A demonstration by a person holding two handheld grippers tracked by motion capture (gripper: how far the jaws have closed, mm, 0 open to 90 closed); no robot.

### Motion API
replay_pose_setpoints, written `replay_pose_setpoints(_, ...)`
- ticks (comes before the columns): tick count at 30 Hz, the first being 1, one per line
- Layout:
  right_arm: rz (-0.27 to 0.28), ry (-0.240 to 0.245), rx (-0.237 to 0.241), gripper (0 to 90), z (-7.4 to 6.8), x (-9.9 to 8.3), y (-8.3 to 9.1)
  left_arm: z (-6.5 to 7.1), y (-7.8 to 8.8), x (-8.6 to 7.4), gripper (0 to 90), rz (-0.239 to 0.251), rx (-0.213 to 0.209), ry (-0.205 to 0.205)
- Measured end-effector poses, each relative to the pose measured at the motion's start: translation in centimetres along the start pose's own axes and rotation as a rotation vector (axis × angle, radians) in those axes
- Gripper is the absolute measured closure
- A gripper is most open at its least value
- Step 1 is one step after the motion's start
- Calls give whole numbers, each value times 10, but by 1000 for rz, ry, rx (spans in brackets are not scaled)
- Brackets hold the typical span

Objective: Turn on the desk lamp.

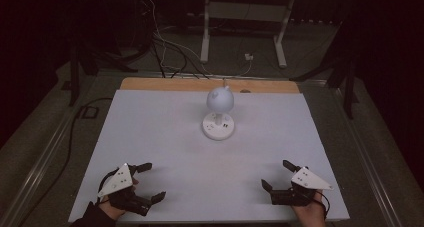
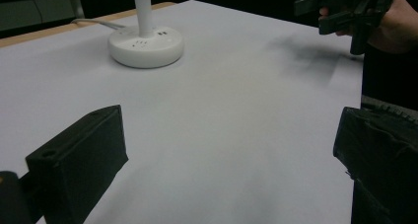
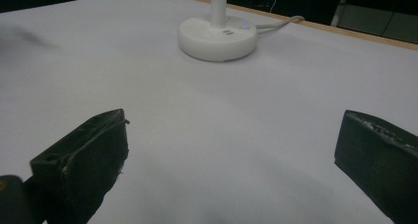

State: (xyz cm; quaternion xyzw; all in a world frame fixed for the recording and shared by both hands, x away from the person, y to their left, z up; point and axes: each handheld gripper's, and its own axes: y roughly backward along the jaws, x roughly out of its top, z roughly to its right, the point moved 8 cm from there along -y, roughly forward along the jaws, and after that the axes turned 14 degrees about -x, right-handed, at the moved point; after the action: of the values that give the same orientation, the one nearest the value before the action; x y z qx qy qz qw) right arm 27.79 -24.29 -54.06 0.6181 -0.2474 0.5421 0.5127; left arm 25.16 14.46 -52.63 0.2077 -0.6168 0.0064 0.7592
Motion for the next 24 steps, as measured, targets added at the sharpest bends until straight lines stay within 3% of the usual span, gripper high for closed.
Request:
replay_pose_setpoints(17, -11, 20, -16, 0, 0, 0, 0, 1, 1, 1, 3, 3, -2, -3)
replay_pose_setpoints(24, -3, -3, -24, 0, 1, 4, 1, 1, 2, 0, 3, 2, 2, -4)
